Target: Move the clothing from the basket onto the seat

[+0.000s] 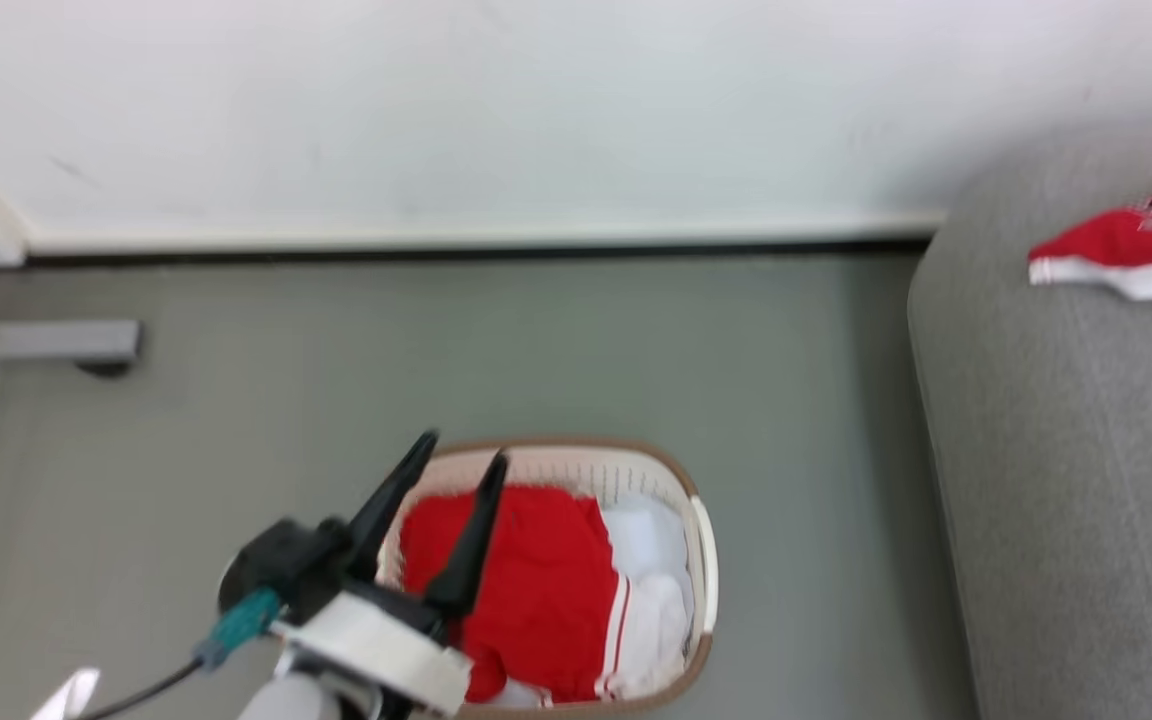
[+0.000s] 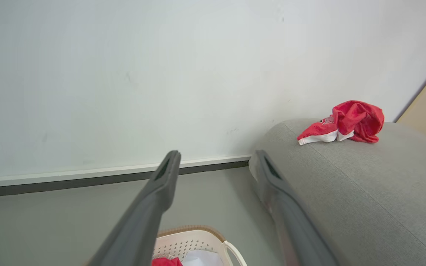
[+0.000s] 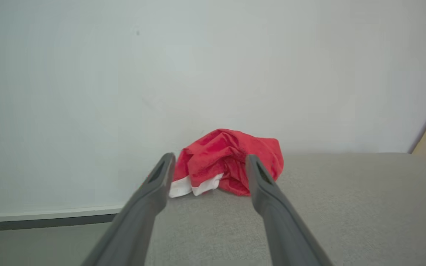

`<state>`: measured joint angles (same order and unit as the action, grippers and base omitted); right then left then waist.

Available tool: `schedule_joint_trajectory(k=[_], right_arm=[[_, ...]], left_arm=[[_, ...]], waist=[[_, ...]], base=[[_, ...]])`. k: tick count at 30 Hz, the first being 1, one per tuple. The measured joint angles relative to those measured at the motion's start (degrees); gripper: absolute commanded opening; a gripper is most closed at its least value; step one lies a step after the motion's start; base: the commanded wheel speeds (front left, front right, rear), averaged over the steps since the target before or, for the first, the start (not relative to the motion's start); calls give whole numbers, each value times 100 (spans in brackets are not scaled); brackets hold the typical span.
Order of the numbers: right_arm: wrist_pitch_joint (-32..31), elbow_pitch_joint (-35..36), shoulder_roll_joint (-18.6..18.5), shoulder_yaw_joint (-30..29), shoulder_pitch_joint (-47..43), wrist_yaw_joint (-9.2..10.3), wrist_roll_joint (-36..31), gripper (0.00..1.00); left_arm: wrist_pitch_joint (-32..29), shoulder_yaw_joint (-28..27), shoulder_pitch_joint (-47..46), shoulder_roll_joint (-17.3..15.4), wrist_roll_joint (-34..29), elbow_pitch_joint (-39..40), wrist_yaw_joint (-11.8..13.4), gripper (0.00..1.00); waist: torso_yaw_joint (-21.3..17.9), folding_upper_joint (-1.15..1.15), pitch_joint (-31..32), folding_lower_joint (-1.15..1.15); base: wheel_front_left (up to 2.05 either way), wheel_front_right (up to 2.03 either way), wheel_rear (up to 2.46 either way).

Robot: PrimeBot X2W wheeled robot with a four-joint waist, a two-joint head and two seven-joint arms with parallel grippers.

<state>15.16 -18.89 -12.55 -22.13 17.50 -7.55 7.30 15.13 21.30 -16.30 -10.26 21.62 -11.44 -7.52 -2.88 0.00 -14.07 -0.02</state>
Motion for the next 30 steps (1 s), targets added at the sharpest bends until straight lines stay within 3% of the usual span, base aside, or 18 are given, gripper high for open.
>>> schedule_joint_trajectory(k=[11, 16, 30], right_arm=[[1, 727, 620, 1166, -1400, 0, 339, 100], [1, 770, 888, 1311, -1705, 0, 403, 100], [1, 545, 969, 1795, -2025, 0, 177, 100]], left_arm=[[0, -1124, 1166, 232, -397, -396, 0, 100], [0, -1463, 1352, 319, -523, -609, -1, 100], [0, -1901, 1574, 470, -693, -754, -1, 100]], waist=[[343, 0, 1108, 0], [497, 0, 1332, 0], [559, 0, 1527, 2]], base=[[0, 0, 0], [0, 0, 0], [0, 0, 0]])
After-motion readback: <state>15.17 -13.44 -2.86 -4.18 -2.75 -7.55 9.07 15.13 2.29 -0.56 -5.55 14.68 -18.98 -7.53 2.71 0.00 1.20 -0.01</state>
